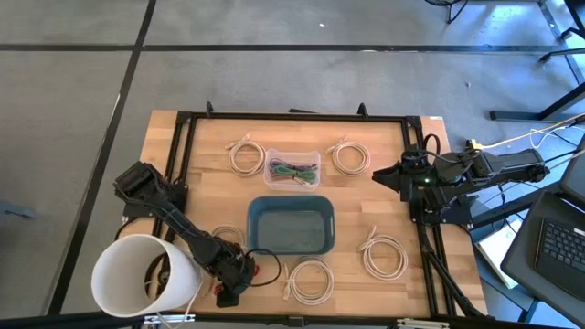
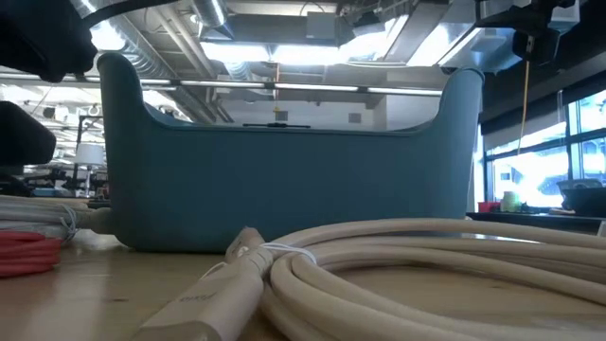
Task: Pick & Place USB Port
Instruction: Put the red charger cable into the transparent bin
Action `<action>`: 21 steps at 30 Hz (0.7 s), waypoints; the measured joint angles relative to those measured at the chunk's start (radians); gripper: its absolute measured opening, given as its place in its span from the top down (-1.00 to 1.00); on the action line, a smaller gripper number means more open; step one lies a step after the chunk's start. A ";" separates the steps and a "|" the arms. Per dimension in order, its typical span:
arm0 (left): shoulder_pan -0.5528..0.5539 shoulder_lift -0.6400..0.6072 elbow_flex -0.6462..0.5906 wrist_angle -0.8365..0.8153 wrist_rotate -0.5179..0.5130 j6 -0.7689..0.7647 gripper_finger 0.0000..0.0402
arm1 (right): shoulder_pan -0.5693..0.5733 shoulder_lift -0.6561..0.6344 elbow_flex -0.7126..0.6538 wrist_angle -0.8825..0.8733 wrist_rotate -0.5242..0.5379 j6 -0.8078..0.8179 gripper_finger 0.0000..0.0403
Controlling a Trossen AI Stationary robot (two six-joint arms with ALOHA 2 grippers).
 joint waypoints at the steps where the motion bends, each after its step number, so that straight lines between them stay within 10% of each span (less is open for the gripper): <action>1: 0.000 0.008 0.000 0.000 -0.002 -0.008 0.26 | 0.000 0.000 0.000 0.000 -0.001 0.000 0.27; 21: 0.002 0.029 0.013 -0.047 0.004 -0.011 0.96 | 0.000 0.000 0.000 0.000 -0.012 -0.011 0.27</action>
